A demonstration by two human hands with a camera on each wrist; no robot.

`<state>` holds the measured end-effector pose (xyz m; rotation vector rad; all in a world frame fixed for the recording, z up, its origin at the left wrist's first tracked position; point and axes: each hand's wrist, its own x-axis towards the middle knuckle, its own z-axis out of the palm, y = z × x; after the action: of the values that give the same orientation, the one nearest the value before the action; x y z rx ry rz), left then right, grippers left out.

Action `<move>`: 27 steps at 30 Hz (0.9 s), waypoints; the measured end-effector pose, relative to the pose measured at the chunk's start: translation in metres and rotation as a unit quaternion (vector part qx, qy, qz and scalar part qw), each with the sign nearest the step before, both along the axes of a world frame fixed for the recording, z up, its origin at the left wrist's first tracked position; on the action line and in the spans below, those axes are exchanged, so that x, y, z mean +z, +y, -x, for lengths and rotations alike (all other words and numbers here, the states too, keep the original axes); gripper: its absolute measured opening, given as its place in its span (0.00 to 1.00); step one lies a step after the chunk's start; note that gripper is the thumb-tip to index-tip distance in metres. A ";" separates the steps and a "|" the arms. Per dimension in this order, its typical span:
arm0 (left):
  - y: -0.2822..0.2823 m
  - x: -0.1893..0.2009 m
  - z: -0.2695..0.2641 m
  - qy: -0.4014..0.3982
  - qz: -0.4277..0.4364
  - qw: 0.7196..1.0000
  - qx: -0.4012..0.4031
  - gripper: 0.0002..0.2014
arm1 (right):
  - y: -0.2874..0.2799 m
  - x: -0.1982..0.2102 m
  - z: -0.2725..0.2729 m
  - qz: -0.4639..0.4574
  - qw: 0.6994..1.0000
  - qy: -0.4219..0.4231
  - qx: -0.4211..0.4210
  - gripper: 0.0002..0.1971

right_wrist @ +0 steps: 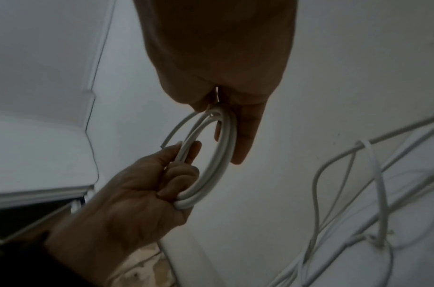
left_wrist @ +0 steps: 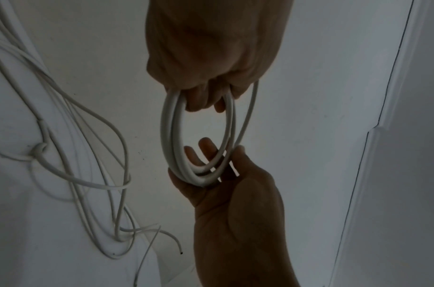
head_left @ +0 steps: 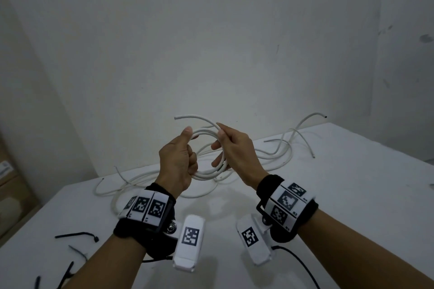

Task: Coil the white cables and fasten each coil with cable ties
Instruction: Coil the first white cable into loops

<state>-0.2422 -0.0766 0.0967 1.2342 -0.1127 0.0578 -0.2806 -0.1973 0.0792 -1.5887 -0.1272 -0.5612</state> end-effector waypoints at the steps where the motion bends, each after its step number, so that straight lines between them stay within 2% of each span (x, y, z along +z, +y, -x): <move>1: 0.000 -0.001 0.000 0.001 -0.004 1.000 -0.007 0.11 | -0.002 -0.001 -0.001 0.037 0.999 -0.005 -0.010 0.18; 5: 0.001 -0.002 0.001 0.000 -0.027 0.999 -0.039 0.09 | -0.009 -0.004 -0.006 0.202 0.977 -0.034 -0.054 0.23; 11: 0.003 -0.004 0.000 -0.002 -0.059 0.997 -0.056 0.13 | -0.019 -0.009 -0.015 0.256 0.964 -0.046 -0.063 0.15; 16: 0.009 -0.004 -0.004 0.011 -0.091 0.992 -0.088 0.15 | -0.024 -0.011 -0.018 0.328 0.942 -0.064 -0.040 0.19; 21: 0.014 -0.005 -0.002 0.012 -0.124 0.986 -0.108 0.17 | -0.023 -0.015 -0.022 0.304 0.951 -0.048 -0.027 0.17; 24: 0.017 -0.007 -0.002 0.021 -0.143 0.982 -0.119 0.18 | -0.023 -0.022 -0.024 0.337 0.938 -0.067 -0.051 0.16; 25: 0.018 -0.006 -0.001 0.022 -0.150 0.981 -0.124 0.17 | -0.023 -0.024 -0.025 0.327 0.941 -0.079 -0.039 0.15; 27: 0.021 -0.004 -0.002 0.020 -0.162 0.977 -0.134 0.16 | -0.021 -0.025 -0.024 0.231 0.970 -0.074 0.023 0.14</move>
<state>-0.2405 -0.0554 0.0928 1.5344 -0.2599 -0.2285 -0.2570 -0.2181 0.0540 -1.9881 -0.4318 -0.6457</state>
